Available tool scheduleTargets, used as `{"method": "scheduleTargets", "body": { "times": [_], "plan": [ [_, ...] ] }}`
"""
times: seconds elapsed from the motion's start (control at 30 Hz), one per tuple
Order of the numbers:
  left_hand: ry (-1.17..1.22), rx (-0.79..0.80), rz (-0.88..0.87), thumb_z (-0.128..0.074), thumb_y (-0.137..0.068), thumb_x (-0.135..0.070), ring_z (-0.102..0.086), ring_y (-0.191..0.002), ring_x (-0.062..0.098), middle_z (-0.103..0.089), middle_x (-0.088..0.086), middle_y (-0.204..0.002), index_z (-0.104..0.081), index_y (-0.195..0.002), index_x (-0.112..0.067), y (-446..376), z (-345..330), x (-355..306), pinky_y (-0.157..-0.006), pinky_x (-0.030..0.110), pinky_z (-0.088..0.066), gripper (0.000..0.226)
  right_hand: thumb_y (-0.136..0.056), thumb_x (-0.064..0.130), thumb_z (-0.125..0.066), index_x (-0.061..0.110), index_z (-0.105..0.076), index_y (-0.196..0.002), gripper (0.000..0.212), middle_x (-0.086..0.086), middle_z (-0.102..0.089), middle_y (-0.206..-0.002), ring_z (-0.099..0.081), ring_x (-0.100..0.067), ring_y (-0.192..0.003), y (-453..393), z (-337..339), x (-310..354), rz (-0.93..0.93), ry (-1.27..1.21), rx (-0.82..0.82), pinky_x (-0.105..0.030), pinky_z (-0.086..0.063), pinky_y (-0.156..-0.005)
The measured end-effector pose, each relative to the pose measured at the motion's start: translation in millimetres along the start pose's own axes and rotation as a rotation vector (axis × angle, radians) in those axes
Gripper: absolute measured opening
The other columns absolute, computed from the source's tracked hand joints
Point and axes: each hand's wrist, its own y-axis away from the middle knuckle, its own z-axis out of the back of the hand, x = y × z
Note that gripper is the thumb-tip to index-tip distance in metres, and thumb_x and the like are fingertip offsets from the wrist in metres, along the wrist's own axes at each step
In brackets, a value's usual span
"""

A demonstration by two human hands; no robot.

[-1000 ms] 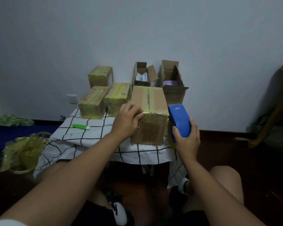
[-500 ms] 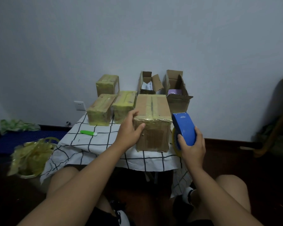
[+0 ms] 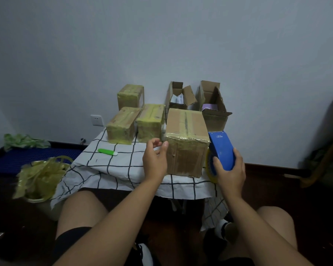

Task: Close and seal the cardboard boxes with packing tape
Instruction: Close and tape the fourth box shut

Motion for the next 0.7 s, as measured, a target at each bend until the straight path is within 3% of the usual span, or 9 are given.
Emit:
{"method": "scheduleTargets", "body": {
  "times": [0.17, 0.37, 0.47, 0.57, 0.7],
  "plan": [
    [-0.038, 0.033, -0.036, -0.056, -0.099, -0.022, -0.05, -0.063, -0.004, -0.059, -0.009, -0.078, -0.059, -0.087, -0.018, -13, -1, 7, -0.057, 0.009, -0.036, 0.014, -0.088, 0.029, -0.073, 0.023, -0.038, -0.148, 0.07, -0.005, -0.044, -0.141, -0.042, -0.01, -0.114, -1, -1, -2, 0.004, -0.003, 0.004, -0.03, -0.042, -0.088],
    [0.04, 0.067, 0.035, -0.056, -0.099, -0.018, -0.05, -0.07, 0.003, -0.056, -0.008, -0.086, -0.054, -0.097, -0.015, -18, -6, 5, -0.06, 0.01, -0.04, 0.004, -0.088, 0.03, -0.073, 0.023, -0.037, -0.149, 0.071, -0.005, -0.043, -0.142, -0.041, -0.009, -0.115, -1, -1, -3, 0.004, -0.001, -0.001, -0.029, -0.041, -0.089],
    [0.084, 0.035, 0.035, -0.057, -0.098, -0.016, -0.047, -0.069, 0.003, -0.05, -0.007, -0.085, -0.044, -0.089, -0.02, -17, -9, 3, -0.063, 0.013, -0.039, 0.017, -0.088, 0.029, -0.074, 0.022, -0.038, -0.148, 0.071, -0.005, -0.043, -0.142, -0.041, -0.009, -0.115, 0, -1, -2, 0.012, -0.001, -0.005, -0.031, -0.043, -0.09],
    [-0.023, -0.052, -0.001, -0.058, -0.098, -0.019, -0.045, -0.063, 0.0, -0.05, -0.007, -0.076, -0.042, -0.081, -0.018, -12, -13, 3, -0.055, 0.008, -0.034, 0.023, -0.088, 0.029, -0.074, 0.023, -0.038, -0.148, 0.071, -0.005, -0.044, -0.142, -0.041, -0.008, -0.115, 1, -1, -2, 0.014, -0.005, -0.004, -0.031, -0.044, -0.09],
    [-0.117, -0.142, -0.096, -0.056, -0.099, -0.018, -0.048, -0.073, -0.011, -0.051, -0.001, -0.097, -0.051, -0.089, -0.011, -7, -22, 6, -0.059, 0.013, -0.031, 0.013, -0.088, 0.028, -0.074, 0.022, -0.038, -0.148, 0.071, -0.005, -0.044, -0.141, -0.041, -0.008, -0.114, 1, 0, -1, 0.011, -0.006, -0.003, -0.027, -0.04, -0.087]
  ]
}}
